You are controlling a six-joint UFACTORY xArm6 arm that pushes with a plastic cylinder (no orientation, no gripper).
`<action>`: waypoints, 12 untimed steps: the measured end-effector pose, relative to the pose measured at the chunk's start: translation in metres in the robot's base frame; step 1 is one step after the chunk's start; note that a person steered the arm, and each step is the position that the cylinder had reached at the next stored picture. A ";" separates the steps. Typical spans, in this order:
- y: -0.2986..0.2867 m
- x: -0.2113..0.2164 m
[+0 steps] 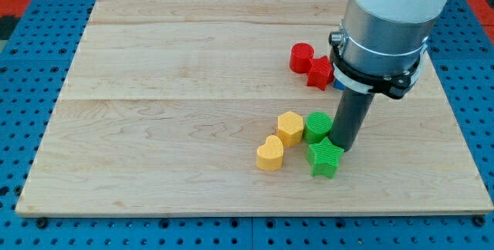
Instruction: Push the green star towards the top left side of the yellow heart
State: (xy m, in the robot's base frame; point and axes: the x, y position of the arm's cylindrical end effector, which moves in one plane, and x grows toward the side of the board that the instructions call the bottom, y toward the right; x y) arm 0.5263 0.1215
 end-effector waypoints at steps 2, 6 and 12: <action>-0.056 0.067; -0.110 0.093; -0.187 0.040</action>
